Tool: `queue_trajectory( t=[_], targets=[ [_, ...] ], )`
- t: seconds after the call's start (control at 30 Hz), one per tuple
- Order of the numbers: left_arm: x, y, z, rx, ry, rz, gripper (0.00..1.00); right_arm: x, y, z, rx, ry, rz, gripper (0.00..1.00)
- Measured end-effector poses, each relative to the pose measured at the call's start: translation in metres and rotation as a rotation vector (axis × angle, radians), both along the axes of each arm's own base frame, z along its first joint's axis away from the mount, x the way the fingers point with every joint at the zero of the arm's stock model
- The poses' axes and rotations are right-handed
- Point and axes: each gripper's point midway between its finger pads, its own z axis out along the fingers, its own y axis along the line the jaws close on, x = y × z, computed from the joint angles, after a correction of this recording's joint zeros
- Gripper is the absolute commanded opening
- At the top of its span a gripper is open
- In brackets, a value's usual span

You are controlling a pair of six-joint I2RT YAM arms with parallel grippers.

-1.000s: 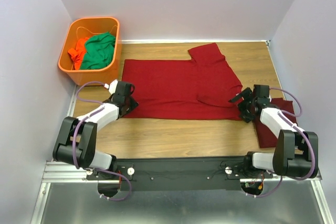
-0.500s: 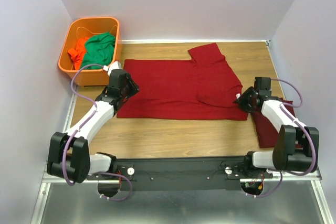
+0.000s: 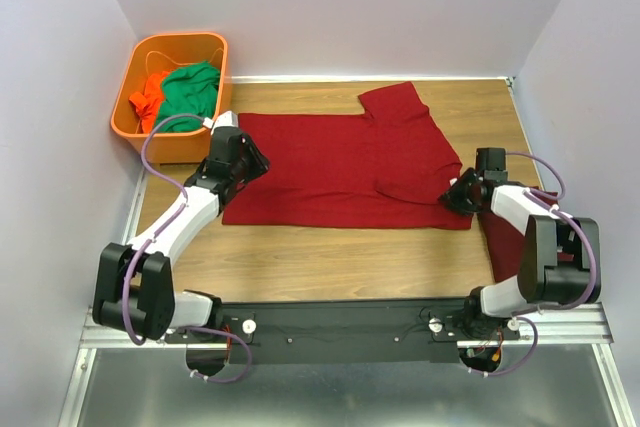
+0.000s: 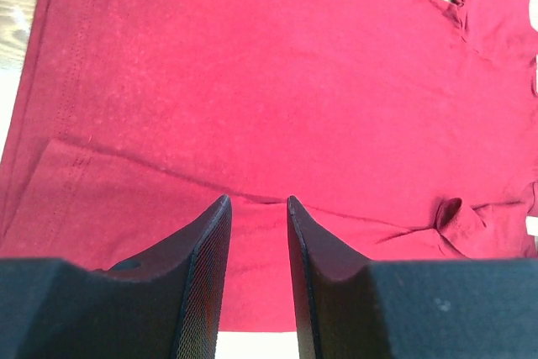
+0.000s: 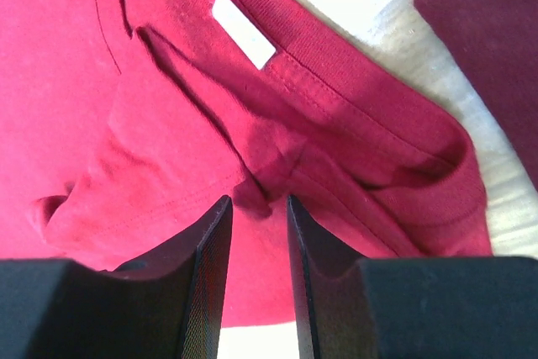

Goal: Fold and stack the t-shirts
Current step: Fold the tshirt

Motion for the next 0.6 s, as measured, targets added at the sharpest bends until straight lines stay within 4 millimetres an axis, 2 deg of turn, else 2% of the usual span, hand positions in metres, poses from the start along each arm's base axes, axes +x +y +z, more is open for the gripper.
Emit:
queue_trajectory(
  t=[0.03, 0.1, 0.13, 0.2, 0.43, 0.6],
  targets=[
    [0.0, 0.0, 0.0, 0.0, 0.0, -0.002, 0.4, 0.001, 0.0, -0.001, 0.0, -0.001, 0.001, 0.34],
    [0.001, -0.001, -0.003, 0.001, 0.007, -0.006, 0.39, 0.002, 0.001, -0.004, 0.002, 0.003, 0.001, 0.33],
    [0.001, -0.002, -0.005, -0.002, 0.012, -0.012, 0.39, 0.002, 0.001, -0.005, 0.002, 0.005, 0.003, 0.26],
    [0.001, -0.004, -0.008, -0.003, 0.023, -0.018, 0.39, 0.002, 0.002, -0.005, 0.004, 0.006, 0.001, 0.2],
    [0.0, -0.007, -0.012, -0.008, 0.034, -0.035, 0.38, 0.005, 0.004, -0.003, 0.018, -0.008, 0.005, 0.14],
    [0.0, -0.007, -0.012, -0.009, 0.032, -0.04, 0.38, 0.014, 0.007, 0.006, 0.037, -0.034, 0.013, 0.1]
  ],
)
